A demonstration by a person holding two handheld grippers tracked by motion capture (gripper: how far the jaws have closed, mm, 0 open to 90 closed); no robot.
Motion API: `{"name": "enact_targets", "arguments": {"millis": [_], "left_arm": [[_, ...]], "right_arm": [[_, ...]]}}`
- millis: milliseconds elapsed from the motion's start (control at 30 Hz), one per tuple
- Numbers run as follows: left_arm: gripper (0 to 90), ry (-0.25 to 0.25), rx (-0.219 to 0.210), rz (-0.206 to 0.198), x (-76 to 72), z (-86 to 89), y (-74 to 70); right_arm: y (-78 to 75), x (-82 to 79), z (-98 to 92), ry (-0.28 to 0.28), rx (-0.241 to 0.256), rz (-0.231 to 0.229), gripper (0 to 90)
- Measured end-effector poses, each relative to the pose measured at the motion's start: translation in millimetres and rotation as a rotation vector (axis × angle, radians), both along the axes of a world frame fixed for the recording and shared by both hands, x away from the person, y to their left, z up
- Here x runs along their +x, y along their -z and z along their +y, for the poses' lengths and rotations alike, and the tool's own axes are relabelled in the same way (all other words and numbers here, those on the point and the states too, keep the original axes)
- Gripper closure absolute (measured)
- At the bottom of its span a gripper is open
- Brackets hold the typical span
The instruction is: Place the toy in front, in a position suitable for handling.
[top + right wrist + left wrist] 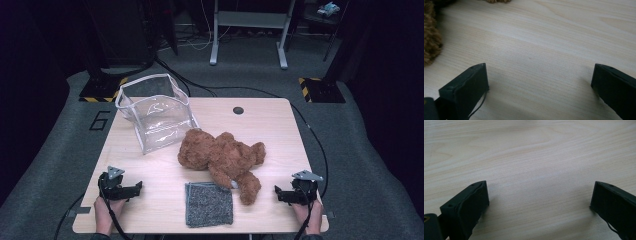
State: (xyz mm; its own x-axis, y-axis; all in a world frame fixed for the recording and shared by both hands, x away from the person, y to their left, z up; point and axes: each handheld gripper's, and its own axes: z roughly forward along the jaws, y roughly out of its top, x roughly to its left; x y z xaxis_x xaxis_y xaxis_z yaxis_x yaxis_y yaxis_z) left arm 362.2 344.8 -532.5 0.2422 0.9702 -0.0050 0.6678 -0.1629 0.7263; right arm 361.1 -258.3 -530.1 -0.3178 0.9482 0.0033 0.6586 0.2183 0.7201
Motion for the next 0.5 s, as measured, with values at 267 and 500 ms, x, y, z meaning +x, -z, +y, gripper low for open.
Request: {"name": "enact_targets", "arguments": {"millis": [267,500], "left_arm": [[1.3,-0.001,0.000,0.000,0.0,0.0,0.0],[4.7,-0.004,0.002,-0.012,-1.0,0.5,-0.4]], "right_arm": [[0.0,0.1,-0.1,-0.001,0.001,0.001,0.3],[-0.1,0.4,-0.6,-0.006,-0.004,0.002,0.3]]}}
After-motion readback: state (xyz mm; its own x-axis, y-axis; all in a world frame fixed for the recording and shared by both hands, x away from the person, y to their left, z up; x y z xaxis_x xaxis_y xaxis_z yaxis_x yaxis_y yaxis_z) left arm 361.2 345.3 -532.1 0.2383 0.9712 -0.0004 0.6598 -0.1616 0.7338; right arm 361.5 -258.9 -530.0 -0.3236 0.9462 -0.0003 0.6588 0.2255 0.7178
